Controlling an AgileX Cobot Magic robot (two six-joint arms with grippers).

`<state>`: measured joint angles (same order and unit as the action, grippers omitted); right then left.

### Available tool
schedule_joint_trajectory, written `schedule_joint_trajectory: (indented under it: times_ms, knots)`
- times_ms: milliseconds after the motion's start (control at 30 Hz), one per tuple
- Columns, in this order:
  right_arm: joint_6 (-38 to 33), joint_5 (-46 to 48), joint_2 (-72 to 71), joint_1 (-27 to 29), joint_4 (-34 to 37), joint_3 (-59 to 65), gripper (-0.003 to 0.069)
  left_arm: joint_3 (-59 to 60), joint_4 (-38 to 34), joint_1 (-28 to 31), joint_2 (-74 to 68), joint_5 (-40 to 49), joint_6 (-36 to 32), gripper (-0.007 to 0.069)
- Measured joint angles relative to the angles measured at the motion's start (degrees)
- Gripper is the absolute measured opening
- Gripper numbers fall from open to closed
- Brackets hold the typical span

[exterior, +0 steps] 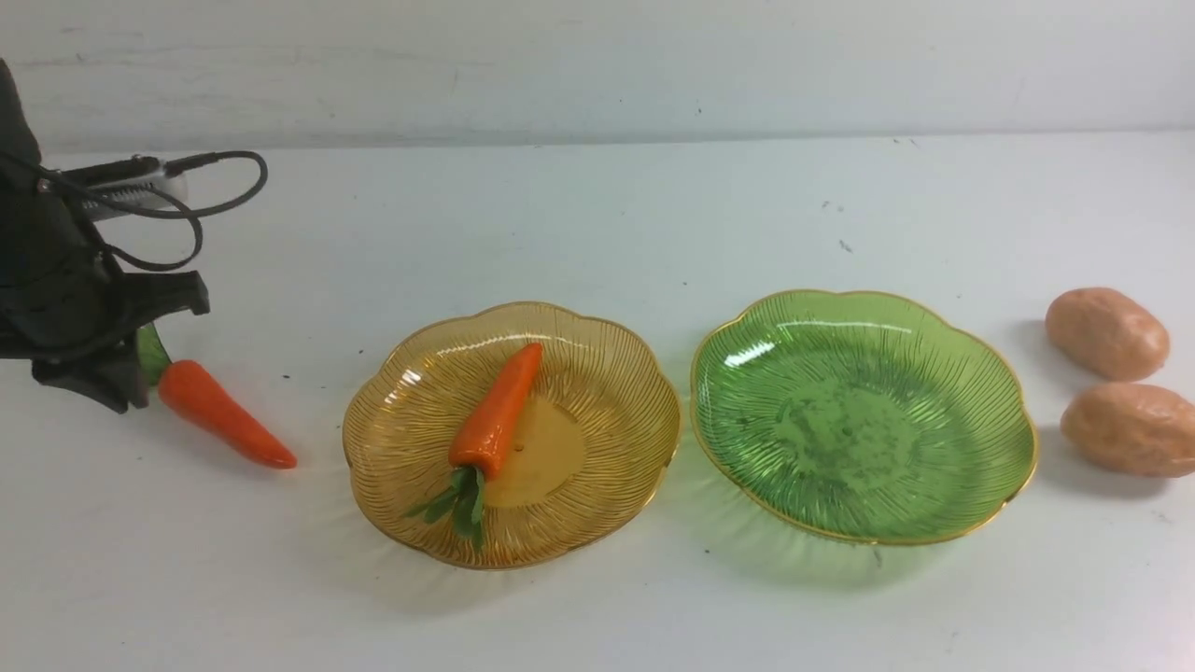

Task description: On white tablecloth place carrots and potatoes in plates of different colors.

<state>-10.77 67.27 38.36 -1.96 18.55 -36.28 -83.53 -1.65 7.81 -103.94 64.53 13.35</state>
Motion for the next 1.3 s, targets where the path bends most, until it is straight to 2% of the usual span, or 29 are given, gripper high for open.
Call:
schedule_joint_trajectory:
  times_ms: [167, 200, 233, 433, 567, 633, 800, 1033, 1133, 1200, 1300]
  knots:
    - [-0.32, -0.28, 0.00, 0.00, 0.12, 0.00, -0.0015, 0.00, -1.31, -0.69, -4.43, -7.99, 3.78, 0.0162]
    - [-0.37, -0.28, 0.00, 0.00, 0.14, 0.00, -0.0015, 0.00, -1.31, -0.69, -4.43, -7.99, 3.78, 0.0162]
    - [-0.37, -0.28, 0.00, 0.00, 0.19, 0.00, -0.0015, 0.00, -1.49, -1.06, -6.55, -11.02, 4.14, 0.0232]
    - [-0.37, -0.33, 0.00, 0.00, 0.19, 0.00, -0.0015, 0.00, -1.91, -1.22, -11.67, -16.00, 5.67, 0.0412]
    - [-0.37, -0.33, 0.00, 0.00, 0.19, 0.00, -0.0015, 0.00, -2.18, -1.22, -13.96, -16.60, 5.86, 0.0459]
    - [-0.37, -0.33, 0.00, 0.00, 0.19, 0.00, -0.0015, 0.00, -3.09, -1.22, -14.95, -16.60, 5.86, 0.0444]
    - [-0.37, -0.33, 0.00, 0.00, 0.19, 0.00, -0.0015, -0.73, -5.45, -1.22, -15.34, -13.75, 3.23, 0.0209]
    - [-0.37, -0.68, 0.00, 0.00, 0.19, 0.05, -0.0015, -3.21, -8.45, -1.66, -11.83, -5.18, -6.54, 0.0191]
    - [-0.37, -1.28, 0.00, 0.00, 0.19, 0.22, -0.0015, -3.99, -12.76, -3.32, -7.86, -2.89, -10.67, 0.0191]
    - [-0.42, -1.63, 0.00, 0.00, 0.19, 0.29, -0.0015, -4.23, -15.22, -4.85, -6.77, -2.37, -13.35, 0.0191]
    - [-0.41, -1.82, 0.00, 0.00, 0.19, 0.29, -0.0015, -4.46, -18.53, -11.53, -6.19, -5.03, -18.71, 0.0195]
